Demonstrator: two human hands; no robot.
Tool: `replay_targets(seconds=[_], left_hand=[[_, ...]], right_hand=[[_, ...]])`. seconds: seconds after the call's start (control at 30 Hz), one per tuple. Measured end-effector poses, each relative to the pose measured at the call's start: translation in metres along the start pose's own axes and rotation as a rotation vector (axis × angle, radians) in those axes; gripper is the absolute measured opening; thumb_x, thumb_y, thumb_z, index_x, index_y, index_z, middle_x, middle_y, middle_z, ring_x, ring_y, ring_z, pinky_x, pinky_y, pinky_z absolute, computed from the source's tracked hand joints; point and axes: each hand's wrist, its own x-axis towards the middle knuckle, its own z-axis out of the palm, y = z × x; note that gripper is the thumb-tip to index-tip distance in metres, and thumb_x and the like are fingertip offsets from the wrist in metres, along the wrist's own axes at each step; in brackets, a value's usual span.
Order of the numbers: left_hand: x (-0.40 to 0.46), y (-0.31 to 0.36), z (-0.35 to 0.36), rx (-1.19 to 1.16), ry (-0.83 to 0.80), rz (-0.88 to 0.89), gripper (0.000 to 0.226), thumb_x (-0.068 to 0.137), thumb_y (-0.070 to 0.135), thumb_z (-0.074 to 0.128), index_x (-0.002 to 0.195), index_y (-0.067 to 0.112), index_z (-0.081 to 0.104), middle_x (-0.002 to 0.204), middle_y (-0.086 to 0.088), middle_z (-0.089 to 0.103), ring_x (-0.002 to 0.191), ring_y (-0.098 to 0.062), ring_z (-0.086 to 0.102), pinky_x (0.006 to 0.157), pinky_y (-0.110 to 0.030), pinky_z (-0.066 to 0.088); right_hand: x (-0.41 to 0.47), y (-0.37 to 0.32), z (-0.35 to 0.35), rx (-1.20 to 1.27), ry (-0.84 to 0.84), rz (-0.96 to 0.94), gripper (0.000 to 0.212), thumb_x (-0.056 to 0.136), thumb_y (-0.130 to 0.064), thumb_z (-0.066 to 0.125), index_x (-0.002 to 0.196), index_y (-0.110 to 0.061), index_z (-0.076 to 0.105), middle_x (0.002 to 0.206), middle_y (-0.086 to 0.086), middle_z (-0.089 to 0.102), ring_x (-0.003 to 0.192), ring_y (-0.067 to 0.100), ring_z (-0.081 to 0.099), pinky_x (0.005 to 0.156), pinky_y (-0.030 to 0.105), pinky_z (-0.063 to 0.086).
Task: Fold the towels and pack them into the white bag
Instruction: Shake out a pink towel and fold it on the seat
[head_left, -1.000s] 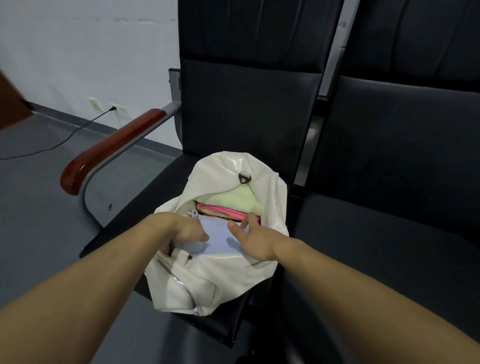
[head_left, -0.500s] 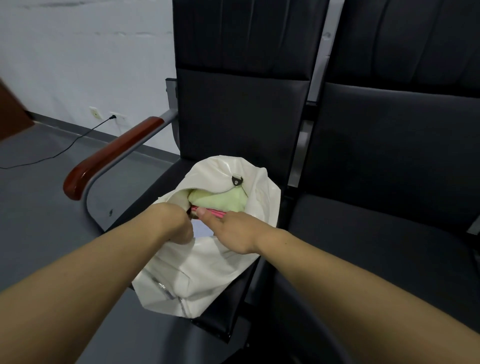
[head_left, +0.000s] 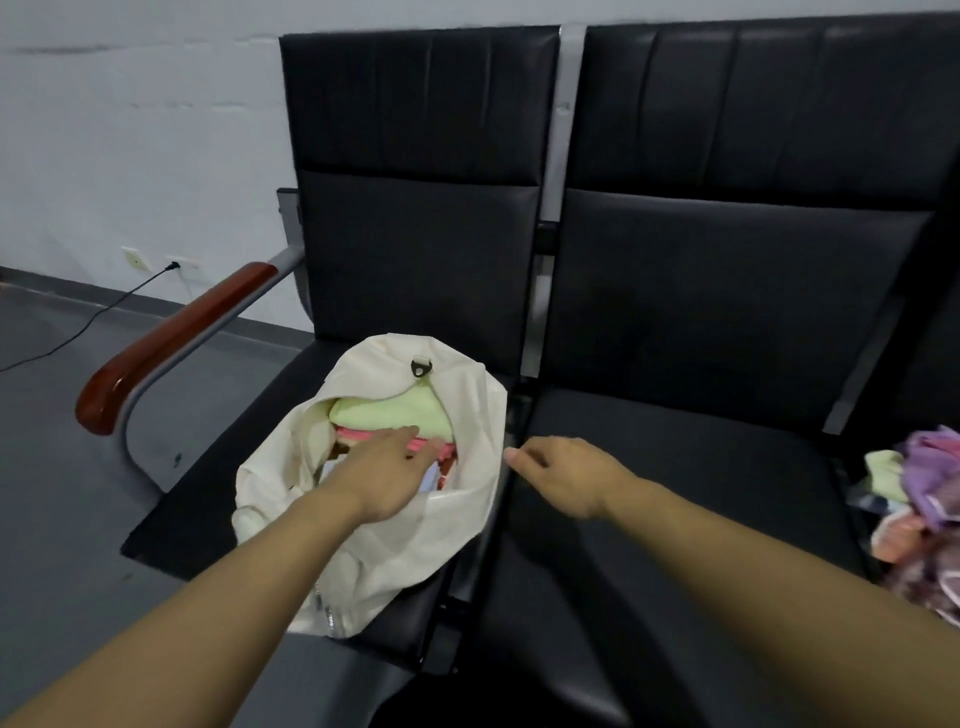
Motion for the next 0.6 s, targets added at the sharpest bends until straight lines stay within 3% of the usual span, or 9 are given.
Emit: replay_targets(seconds=[0.1,0.2,0.33,0.37,0.47,0.6], left_hand=[[-0.013,0.053,0.03,0.019,-0.02,0.079,0.077,0.098,0.073,0.026,0.161,0.031,0.021,0.17,-0.006,0.015,0.157,-0.025,0.011,0.126,-0.047,0.013],[-0.022,0.115,0.066,0.094,-0.063,0.177,0.077,0.096,0.076,0.021,0.162,0.036,0.013,0.171,-0.004,0.005,0.157,-0.026,0.007,0.127,-0.045,0.01],[-0.032,0.201,0.117,0.134,-0.196,0.29,0.079,0.095,0.078,0.018,0.162,0.037,0.008,0.171,-0.001,-0.001,0.157,-0.025,0.003,0.126,-0.048,0.007],[-0.036,0.222,0.129,0.144,-0.232,0.315,0.079,0.095,0.078,0.017,0.162,0.037,0.006,0.171,-0.001,-0.002,0.157,-0.026,0.002,0.125,-0.048,0.007],[-0.048,0.28,0.164,0.153,-0.323,0.387,0.081,0.094,0.079,0.016,0.162,0.037,0.004,0.171,0.0,-0.004,0.157,-0.027,0.002,0.125,-0.049,0.008],[-0.052,0.345,0.209,0.177,-0.366,0.453,0.08,0.095,0.078,0.019,0.162,0.038,0.001,0.171,-0.001,-0.004,0.157,-0.029,0.004,0.125,-0.05,0.011]], right_hand=[[-0.039,0.054,-0.013,-0.011,0.005,0.097,0.055,0.102,-0.062,0.032,0.13,-0.023,0.058,0.129,0.001,0.063,0.117,0.021,0.059,0.1,0.038,0.046],[-0.085,0.115,-0.023,-0.039,0.046,0.219,0.066,0.1,-0.065,0.031,0.148,-0.021,0.044,0.145,0.006,0.052,0.13,0.025,0.052,0.109,0.038,0.041],[-0.151,0.197,-0.029,-0.039,0.117,0.395,0.121,0.065,-0.097,0.004,0.152,-0.02,0.038,0.153,0.009,0.043,0.139,0.029,0.044,0.116,0.041,0.034],[-0.167,0.217,-0.03,-0.029,0.142,0.438,0.115,0.071,-0.096,0.009,0.152,-0.019,0.038,0.155,0.01,0.041,0.14,0.029,0.043,0.117,0.041,0.033],[-0.211,0.268,-0.038,-0.021,0.221,0.519,0.069,0.099,-0.063,0.037,0.153,-0.019,0.037,0.16,0.01,0.033,0.142,0.03,0.041,0.117,0.04,0.032],[-0.257,0.329,-0.054,-0.025,0.309,0.615,0.061,0.101,-0.055,0.039,0.154,-0.024,0.033,0.164,0.008,0.021,0.146,0.032,0.033,0.116,0.043,0.032]])
